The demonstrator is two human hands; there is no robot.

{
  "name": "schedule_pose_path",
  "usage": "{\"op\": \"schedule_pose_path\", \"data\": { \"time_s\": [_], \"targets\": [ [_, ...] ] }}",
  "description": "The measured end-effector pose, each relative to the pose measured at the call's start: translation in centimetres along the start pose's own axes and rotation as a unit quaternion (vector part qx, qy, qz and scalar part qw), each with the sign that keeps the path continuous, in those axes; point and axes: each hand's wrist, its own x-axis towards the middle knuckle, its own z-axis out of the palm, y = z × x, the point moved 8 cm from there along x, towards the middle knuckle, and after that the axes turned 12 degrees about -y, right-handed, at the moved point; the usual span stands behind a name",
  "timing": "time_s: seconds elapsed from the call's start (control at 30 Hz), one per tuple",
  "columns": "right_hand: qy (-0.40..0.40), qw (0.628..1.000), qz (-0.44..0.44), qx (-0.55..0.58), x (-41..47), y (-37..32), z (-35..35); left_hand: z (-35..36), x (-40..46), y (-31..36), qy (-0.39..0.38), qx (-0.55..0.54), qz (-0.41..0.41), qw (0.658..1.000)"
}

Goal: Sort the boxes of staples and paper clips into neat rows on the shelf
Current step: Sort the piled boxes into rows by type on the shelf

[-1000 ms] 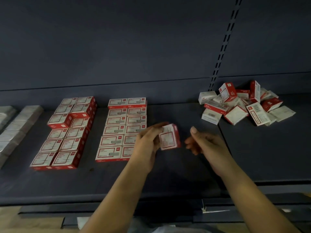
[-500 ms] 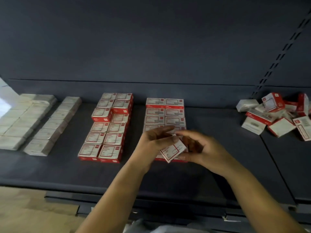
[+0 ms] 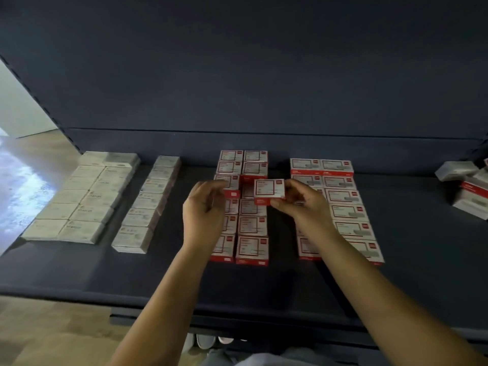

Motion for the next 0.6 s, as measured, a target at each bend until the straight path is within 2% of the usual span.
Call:
{"op": "schedule_pose_path", "data": {
  "time_s": [0.07,0.23,0.4,0.6],
  "targets": [
    [0.009,1.0,0.01,-0.029,1.3,0.5,1.4,-0.9,0.5,-1.1,0.003,0.072,0.004,0.997],
    [0.047,0.989,0.025,-0.136,3.0,1.4,2.9,0.0,1.2,-2.8,-0.114,0.18,0.049,0.976],
    [0.076,0.978,0.027,-0.194,2.9,1.0,3.3,0.4,1.0,-2.9,-0.141,0.226,0.087,0.96],
    [0.105,0.946,0.055,-0.303,2.7,0.4,2.9,0.6,0.8,-2.8,-0.152,0.256,0.078,0.951]
  ]
}}
